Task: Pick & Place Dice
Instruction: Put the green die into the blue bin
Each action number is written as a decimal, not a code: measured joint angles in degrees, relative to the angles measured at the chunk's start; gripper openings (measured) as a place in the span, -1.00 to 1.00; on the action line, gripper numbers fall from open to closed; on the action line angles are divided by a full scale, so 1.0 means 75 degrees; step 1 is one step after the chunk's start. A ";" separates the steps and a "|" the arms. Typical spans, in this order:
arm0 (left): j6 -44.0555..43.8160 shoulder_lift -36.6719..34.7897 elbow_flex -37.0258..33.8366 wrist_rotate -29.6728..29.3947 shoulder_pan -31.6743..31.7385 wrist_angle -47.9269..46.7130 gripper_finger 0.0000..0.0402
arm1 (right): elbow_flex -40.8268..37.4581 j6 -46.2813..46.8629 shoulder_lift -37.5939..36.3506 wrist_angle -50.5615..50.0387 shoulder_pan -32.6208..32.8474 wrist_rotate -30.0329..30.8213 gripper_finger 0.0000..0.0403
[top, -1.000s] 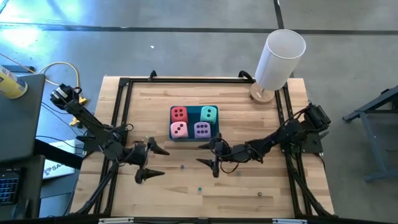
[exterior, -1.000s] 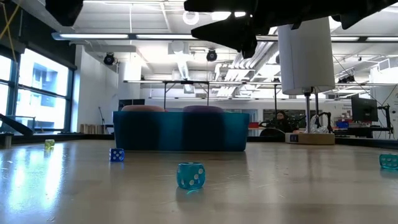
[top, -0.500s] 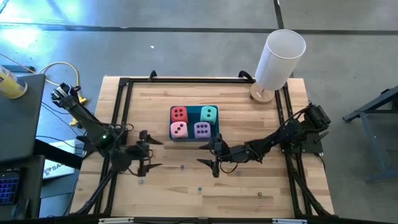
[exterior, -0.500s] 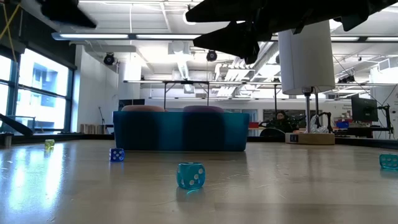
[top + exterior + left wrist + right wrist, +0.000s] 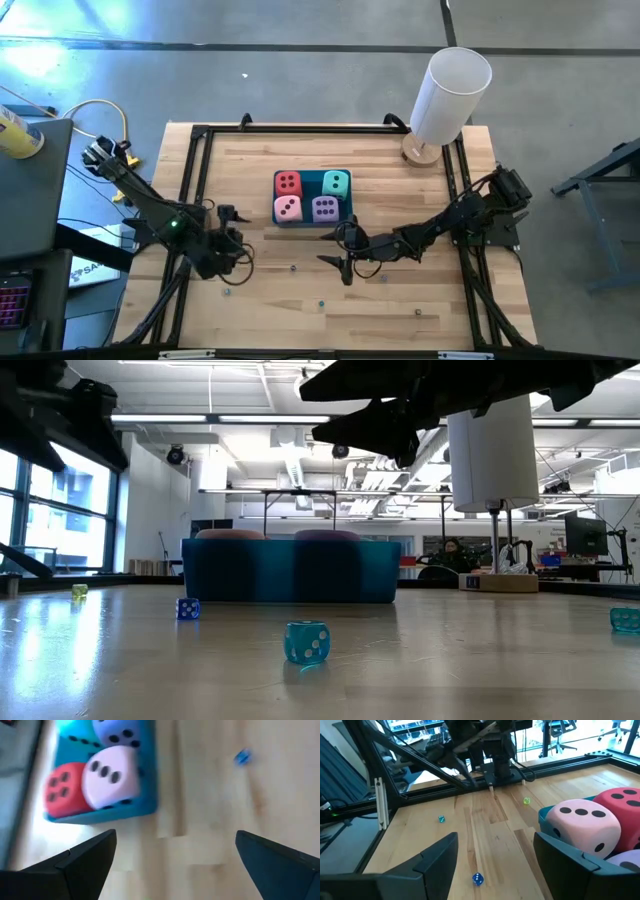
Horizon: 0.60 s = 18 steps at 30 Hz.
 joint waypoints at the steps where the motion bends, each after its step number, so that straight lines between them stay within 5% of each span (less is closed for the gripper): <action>1: 0.0162 0.0091 0.0000 -0.0087 0.0056 -0.0095 0.99 | 0.0000 0.0000 0.0000 -0.0001 0.0000 0.0009 0.25; 18: -0.0998 0.1779 -0.0003 -0.0160 0.0891 -0.0124 0.99 | 0.0000 -0.0017 0.0000 -0.0013 0.0000 0.0018 0.25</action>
